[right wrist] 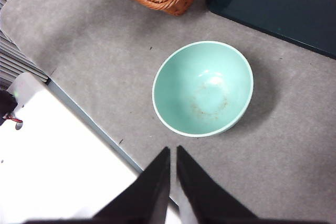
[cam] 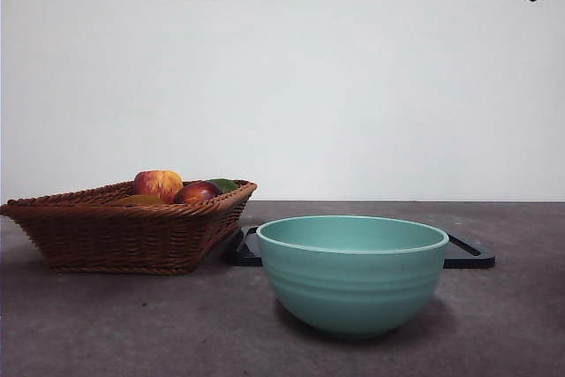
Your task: Pick up the wifruite, put it on the bowl, pick up the plate, put it on desk
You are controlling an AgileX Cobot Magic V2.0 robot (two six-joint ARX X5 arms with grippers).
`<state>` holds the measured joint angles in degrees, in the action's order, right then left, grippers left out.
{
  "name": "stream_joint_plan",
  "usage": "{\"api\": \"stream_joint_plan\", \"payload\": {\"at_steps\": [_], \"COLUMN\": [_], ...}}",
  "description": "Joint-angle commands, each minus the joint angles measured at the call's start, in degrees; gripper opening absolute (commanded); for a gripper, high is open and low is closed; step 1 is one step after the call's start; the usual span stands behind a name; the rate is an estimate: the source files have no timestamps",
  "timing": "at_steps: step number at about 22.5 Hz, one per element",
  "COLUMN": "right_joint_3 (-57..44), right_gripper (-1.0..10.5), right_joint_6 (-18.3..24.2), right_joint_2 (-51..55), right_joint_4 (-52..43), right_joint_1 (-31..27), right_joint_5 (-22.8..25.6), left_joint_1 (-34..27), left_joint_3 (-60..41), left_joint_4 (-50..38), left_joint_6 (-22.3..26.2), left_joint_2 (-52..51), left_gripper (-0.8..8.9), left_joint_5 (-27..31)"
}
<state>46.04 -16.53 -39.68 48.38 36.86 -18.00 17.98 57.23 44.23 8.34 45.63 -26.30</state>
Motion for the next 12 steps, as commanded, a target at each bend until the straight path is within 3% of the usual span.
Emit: {"api": "stream_joint_plan", "payload": {"at_steps": [1,6,8,12], "right_joint_3": [1.01,1.01,1.01,1.01], "right_gripper": [0.1,0.1,0.1,0.1], "right_joint_6": [0.50,0.50,0.50,0.50], "right_joint_2": [-0.26,-0.26,-0.26,-0.26], "right_joint_4": [-0.50,-0.57,-0.55,-0.55], "right_joint_1": [0.50,0.50,0.50,0.50], "right_joint_5": [0.00,-0.02,0.00,0.00], "left_joint_1": [-4.66,-13.88,-15.89,-17.44], "left_joint_3": [-1.33,-12.92,-19.10,-27.45], "left_joint_4": [-11.19,-29.35,-32.46,-33.57], "left_joint_6": [1.51,1.51,1.51,1.49], "left_joint_2": [-4.87,-17.66,-22.23,-28.20], "left_gripper": [0.08,0.08,0.07,0.08], "left_joint_5": [4.22,17.35,23.37,27.63]}}
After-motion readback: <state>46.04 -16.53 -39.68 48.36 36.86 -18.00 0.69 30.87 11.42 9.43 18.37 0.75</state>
